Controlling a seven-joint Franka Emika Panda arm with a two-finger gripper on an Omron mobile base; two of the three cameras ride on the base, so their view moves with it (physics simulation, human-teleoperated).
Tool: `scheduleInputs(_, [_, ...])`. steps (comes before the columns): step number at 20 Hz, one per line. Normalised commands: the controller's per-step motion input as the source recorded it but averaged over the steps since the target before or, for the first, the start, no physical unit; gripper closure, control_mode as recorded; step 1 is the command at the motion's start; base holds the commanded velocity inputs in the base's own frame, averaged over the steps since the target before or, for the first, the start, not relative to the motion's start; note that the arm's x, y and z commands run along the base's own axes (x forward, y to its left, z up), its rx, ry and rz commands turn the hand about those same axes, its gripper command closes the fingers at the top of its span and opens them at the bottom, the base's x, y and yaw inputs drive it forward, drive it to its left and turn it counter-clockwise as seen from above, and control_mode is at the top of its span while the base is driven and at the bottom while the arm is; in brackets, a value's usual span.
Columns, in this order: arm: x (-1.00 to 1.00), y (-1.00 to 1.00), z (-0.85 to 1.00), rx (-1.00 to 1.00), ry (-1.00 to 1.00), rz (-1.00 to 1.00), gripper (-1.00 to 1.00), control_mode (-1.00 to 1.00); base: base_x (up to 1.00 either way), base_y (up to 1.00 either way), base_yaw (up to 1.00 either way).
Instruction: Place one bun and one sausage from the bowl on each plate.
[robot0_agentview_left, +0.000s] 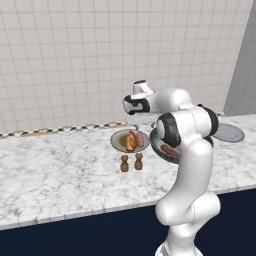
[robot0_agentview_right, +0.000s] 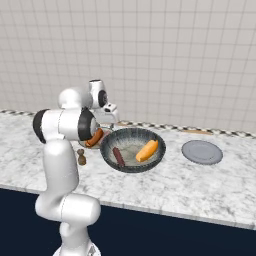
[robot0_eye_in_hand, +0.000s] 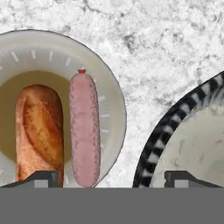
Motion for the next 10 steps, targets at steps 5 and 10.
scheduleInputs(5, [-1.00, -1.00, 0.25, 0.07, -0.02, 0.05, -1.00, -1.00, 0.00, 0.00, 0.00])
scheduleInputs(10, [-0.91, -0.98, -0.08, 0.01, 0.17, 0.11, -1.00, -1.00, 0.00, 0.00, 0.00])
